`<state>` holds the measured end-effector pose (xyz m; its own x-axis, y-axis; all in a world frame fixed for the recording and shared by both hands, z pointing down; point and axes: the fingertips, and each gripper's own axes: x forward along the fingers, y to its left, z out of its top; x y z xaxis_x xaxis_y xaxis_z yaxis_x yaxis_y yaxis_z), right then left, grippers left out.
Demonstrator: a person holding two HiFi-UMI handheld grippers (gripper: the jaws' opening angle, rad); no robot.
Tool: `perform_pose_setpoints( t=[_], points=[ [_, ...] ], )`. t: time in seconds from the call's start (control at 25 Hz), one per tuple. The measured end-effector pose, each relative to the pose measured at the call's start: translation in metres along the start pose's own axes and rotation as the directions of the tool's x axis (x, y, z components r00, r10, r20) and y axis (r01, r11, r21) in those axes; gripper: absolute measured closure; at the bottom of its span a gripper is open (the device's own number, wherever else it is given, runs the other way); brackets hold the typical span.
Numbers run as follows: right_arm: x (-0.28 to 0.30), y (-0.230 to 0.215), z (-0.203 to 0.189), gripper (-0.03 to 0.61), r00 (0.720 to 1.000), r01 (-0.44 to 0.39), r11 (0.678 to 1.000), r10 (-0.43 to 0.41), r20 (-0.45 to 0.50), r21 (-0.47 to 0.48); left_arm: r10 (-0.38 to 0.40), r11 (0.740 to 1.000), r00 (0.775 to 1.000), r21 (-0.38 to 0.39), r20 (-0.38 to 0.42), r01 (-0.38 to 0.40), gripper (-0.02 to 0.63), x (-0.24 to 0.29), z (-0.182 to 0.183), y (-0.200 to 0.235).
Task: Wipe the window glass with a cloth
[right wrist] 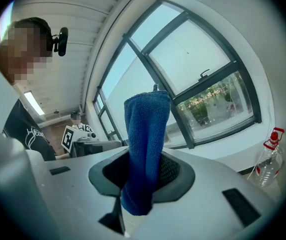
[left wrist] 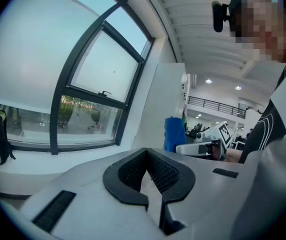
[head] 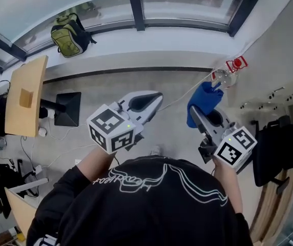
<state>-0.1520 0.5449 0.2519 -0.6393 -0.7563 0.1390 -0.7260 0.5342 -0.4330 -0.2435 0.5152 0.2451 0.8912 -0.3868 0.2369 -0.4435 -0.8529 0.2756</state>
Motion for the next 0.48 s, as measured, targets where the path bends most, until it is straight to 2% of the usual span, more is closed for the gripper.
perform_pose_setpoints(
  t=[0.28,0.48],
  points=[
    [0.025,-0.069,0.021,0.485,0.999,0.048,0.998,-0.049,0.017,0.037,-0.042,0.999,0.999,-0.028,-0.032,0.041,0.609,0.063,0.007,0.046],
    [0.055,-0.151,0.044,0.485,0.999,0.031,0.999,-0.032,0.031,0.044,-0.041,0.999,0.997,-0.021,-0.059,0.04,0.609,0.143,0.013,0.083]
  ],
)
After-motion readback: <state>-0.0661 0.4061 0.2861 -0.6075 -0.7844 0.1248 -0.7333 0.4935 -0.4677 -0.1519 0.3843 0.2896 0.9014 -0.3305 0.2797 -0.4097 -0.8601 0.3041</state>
